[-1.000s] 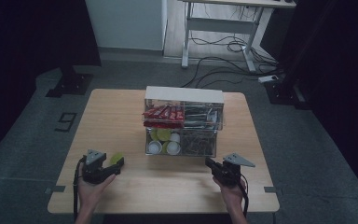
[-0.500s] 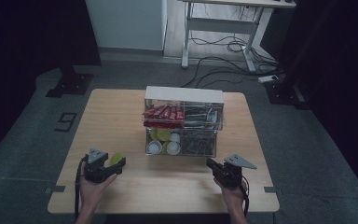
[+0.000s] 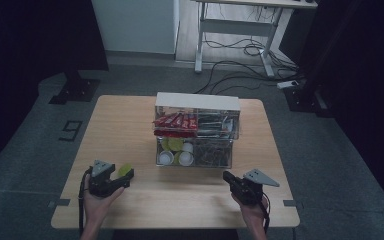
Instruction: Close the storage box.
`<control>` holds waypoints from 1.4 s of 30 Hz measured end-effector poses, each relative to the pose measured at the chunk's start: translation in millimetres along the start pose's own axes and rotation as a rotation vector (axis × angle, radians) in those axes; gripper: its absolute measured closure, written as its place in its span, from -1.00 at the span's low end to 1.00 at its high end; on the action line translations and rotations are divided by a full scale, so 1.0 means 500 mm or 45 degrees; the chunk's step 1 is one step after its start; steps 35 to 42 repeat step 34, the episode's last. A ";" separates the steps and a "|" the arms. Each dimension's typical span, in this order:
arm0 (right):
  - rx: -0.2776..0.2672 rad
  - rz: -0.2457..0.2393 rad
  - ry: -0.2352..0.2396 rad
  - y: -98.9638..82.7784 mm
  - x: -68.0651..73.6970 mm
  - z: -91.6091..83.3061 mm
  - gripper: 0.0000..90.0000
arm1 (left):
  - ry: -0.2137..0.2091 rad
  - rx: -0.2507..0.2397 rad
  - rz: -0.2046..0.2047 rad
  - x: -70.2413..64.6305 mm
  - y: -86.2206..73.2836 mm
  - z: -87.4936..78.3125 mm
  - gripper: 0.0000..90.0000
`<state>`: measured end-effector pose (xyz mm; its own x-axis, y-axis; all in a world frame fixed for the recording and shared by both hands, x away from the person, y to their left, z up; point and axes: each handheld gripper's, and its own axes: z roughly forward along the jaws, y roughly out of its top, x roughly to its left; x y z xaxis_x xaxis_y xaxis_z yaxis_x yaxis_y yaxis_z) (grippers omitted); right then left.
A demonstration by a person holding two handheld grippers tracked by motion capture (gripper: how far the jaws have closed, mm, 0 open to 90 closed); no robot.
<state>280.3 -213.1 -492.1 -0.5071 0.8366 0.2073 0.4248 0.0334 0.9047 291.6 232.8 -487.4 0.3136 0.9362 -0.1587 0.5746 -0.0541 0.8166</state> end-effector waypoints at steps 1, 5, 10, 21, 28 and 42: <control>-0.005 0.000 -0.001 -0.002 -0.002 -0.005 0.91 | 0.000 0.000 0.004 -0.001 0.000 -0.001 -0.47; -0.017 -0.005 -0.015 -0.012 -0.018 -0.023 0.83 | -0.010 0.005 0.017 -0.008 -0.001 0.001 -0.47; -0.016 -0.013 -0.028 -0.033 -0.041 -0.043 0.58 | -0.020 0.014 0.031 -0.015 -0.002 0.003 -0.47; 0.018 0.030 -0.032 -0.074 -0.085 -0.055 0.20 | -0.038 0.034 0.047 -0.025 -0.006 0.008 -0.47; 0.021 0.036 -0.032 -0.073 -0.089 -0.049 0.16 | -0.045 0.045 0.052 -0.027 -0.009 0.010 -0.47; 0.010 0.034 -0.028 -0.067 -0.092 -0.046 0.14 | -0.042 0.041 0.049 -0.024 -0.010 0.006 -0.47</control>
